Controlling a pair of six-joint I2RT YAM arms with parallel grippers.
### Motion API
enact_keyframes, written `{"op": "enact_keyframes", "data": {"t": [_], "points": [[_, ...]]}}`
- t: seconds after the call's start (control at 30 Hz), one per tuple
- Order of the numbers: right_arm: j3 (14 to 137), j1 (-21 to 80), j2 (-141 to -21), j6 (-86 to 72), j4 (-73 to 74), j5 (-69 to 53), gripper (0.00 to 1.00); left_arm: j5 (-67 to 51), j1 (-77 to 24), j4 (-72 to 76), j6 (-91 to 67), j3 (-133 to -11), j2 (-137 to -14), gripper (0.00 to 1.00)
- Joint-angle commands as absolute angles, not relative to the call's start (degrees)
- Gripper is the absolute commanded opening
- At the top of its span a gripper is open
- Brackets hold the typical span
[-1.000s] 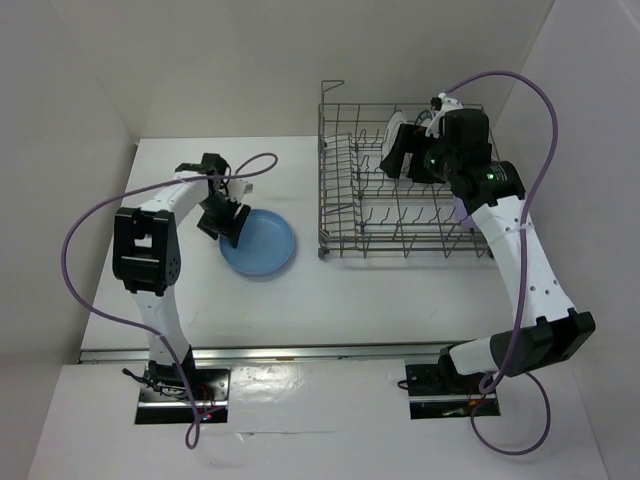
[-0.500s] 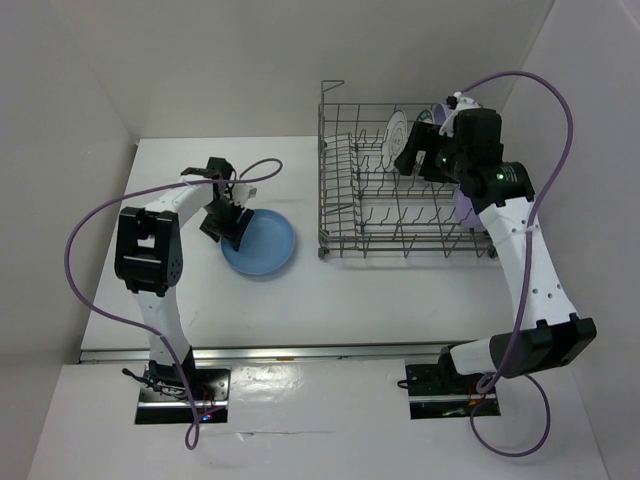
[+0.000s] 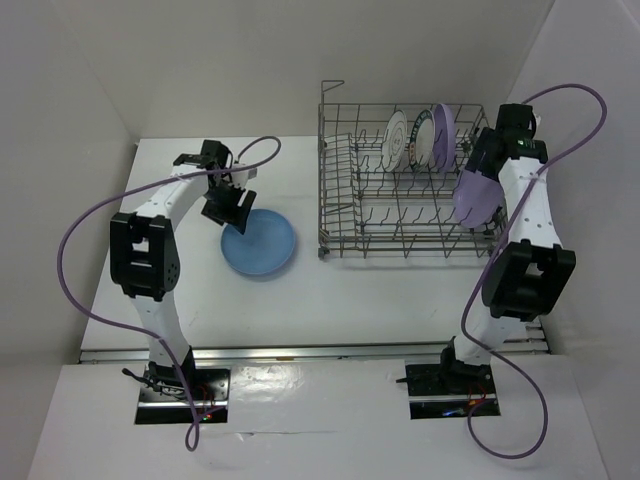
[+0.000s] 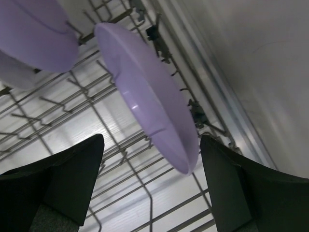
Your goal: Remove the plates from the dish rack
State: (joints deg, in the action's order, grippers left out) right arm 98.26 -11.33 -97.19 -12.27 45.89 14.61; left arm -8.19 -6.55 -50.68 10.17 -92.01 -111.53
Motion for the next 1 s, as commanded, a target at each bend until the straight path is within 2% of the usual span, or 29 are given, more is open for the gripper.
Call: {"op": "enact_keyframes", "data": {"t": [0.0, 0.1, 0.2, 0.23, 0.33, 0.37, 0.43, 0.57, 0.77, 0.97], "points": [[98.2, -12.7, -98.0, -9.6, 42.9, 22.0, 0.88, -10.4, -6.8, -52.7, 9.4, -93.9, -108.4, 0.79], [94.3, -14.8, -98.0, -8.1, 39.3, 19.6, 0.86, -10.9, -6.8, -52.7, 9.4, -93.9, -107.8, 0.79], [92.9, -17.6, -99.3, -8.1, 38.1, 12.8, 0.71, -10.9, -7.3, -53.3, 9.4, -93.9, -107.2, 0.79], [92.3, -18.1, -100.0, -8.1, 38.1, 10.3, 0.56, -10.9, -7.3, -53.3, 9.4, -93.9, -106.6, 0.79], [91.1, -18.1, -100.0, -8.1, 37.6, 9.7, 0.36, -11.6, -7.3, -53.8, 9.4, -93.9, -105.9, 0.79], [90.4, -18.1, -98.7, -8.1, 37.1, 9.0, 0.17, -12.3, -7.3, -53.8, 9.4, -94.4, -105.3, 0.79], [89.8, -18.1, -97.8, -8.1, 36.3, 7.5, 0.01, -12.3, -7.3, -54.3, 9.4, -95.1, -104.7, 0.79], [90.4, -17.2, -95.4, -8.1, 35.8, 6.1, 0.00, -12.8, -7.3, -55.5, 9.9, -96.2, -104.2, 0.79], [96.6, -12.3, -89.8, -8.1, 38.1, 17.8, 0.00, -13.4, -7.8, -56.1, 9.9, -96.2, -102.0, 0.79], [102.3, -7.2, -84.9, -6.2, 38.8, 24.1, 0.00, -13.9, -7.8, -57.2, 9.9, -98.0, -101.4, 0.81]]}}
